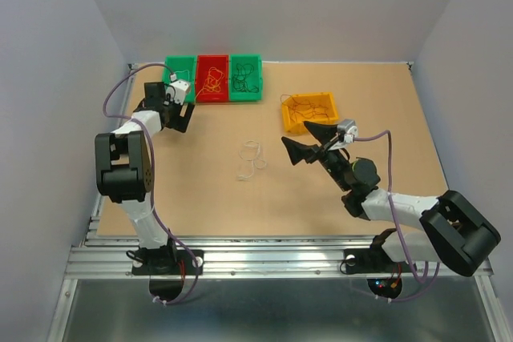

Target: Untangle the cables

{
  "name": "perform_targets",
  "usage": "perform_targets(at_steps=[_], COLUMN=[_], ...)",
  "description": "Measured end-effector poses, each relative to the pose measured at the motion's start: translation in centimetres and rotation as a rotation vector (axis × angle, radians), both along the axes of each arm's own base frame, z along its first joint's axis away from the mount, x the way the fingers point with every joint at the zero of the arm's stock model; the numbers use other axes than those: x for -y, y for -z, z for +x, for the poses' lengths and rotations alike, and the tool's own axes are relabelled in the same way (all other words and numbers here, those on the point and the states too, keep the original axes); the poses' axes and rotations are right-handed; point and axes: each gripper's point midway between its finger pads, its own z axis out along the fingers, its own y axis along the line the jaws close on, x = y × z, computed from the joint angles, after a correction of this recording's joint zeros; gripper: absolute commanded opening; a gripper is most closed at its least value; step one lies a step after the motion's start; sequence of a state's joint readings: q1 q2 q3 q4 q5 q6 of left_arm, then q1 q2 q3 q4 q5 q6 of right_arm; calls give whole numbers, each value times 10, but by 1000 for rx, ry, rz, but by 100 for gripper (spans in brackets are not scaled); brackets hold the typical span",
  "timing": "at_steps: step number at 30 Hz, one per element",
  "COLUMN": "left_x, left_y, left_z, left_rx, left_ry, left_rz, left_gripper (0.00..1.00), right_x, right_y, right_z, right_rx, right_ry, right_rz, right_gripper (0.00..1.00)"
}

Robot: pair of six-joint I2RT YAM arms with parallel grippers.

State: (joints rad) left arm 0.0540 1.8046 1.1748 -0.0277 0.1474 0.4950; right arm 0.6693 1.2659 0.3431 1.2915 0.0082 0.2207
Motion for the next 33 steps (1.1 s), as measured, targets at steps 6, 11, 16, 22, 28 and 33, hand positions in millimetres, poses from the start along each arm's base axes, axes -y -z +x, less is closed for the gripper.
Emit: perform_targets(at_steps=[6,11,16,22,28,33], left_x=[6,9,7,8,11,16], left_y=[10,6,15,32,37,40], left_z=[12,21,32,34,30,25], left_rx=[-16,1,-8,-61,-91,-113], left_ry=[29,42,37,40,49,68], left_rz=[-26,-36,-33,-42,-57,-79], left_gripper=[99,99,99,77,44,17], right_x=[3,3,3,3,3,3], right_y=[-8,-9,-9,-9,-9,-8], right_z=[-2,-2,-2,-2,-2,-2], right_rx=[22,24,24,23,23,20], right_ry=[7,7,6,7,6,6], right_rz=[10,12,12,12,11,9], right_gripper=[100,100,100,100,100,100])
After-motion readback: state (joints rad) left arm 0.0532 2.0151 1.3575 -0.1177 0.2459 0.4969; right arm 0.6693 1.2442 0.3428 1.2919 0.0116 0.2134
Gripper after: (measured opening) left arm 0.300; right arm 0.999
